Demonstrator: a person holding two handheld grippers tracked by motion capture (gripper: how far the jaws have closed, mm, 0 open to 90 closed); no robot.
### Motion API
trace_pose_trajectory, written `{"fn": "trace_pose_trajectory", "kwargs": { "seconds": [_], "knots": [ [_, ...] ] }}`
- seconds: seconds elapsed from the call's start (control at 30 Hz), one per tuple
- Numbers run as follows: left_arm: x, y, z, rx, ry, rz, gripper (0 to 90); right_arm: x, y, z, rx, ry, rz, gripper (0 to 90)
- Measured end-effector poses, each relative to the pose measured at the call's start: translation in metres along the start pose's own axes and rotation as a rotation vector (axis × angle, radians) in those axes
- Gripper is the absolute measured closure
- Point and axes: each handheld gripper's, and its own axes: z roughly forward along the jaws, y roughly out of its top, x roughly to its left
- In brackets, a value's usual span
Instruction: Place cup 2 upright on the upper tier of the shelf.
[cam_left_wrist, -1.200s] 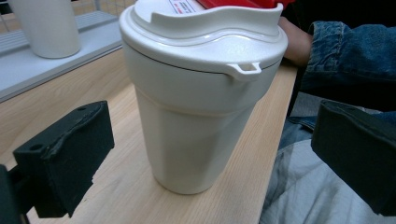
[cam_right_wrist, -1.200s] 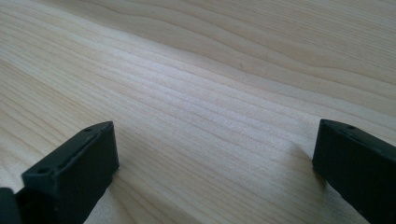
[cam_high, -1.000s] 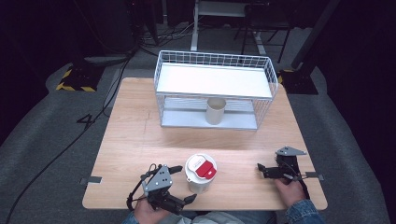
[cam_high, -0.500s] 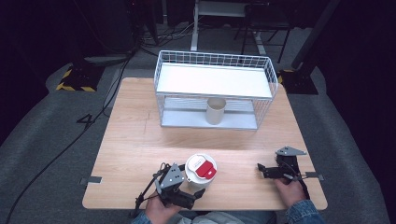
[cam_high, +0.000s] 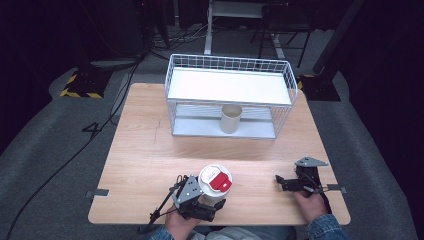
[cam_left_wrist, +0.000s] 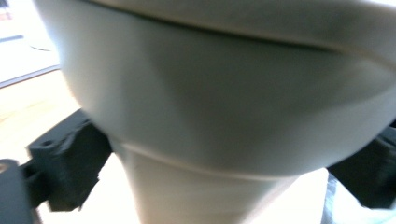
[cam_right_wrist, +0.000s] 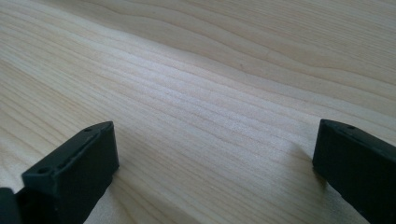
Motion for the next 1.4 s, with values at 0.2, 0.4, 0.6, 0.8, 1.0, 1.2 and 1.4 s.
{"fn": "trace_pose_trajectory", "kwargs": {
  "seconds": [0.2, 0.4, 0.6, 0.8, 1.0, 1.2, 1.4],
  "knots": [
    [0.000, 0.000, 0.000, 0.005, 0.007, 0.013, 9.4, 0.000, 0.000, 0.000, 0.000, 0.000, 0.000, 0.2],
    [0.000, 0.000, -0.001, 0.014, 0.002, 0.022, 9.6, 0.000, 0.000, 0.000, 0.000, 0.000, 0.000, 0.2],
    [0.000, 0.002, -0.002, 0.026, 0.007, 0.022, 9.7, 0.000, 0.000, 0.000, 0.000, 0.000, 0.000, 0.2],
    [-0.002, 0.007, -0.006, 0.028, 0.002, 0.035, 12.7, 0.000, 0.000, 0.000, 0.000, 0.000, 0.000, 0.3],
    [0.000, 0.009, -0.006, 0.040, -0.001, 0.007, 13.0, 0.000, 0.000, 0.000, 0.000, 0.000, 0.000, 0.3],
    [-0.001, 0.014, -0.007, 0.069, -0.003, 0.021, 13.1, 0.000, 0.000, 0.000, 0.000, -0.001, 0.000, 0.3],
    [-0.003, 0.024, -0.011, 0.073, -0.016, 0.051, 13.1, 0.002, 0.000, 0.000, -0.001, -0.015, 0.011, 0.4]
  ]
}}
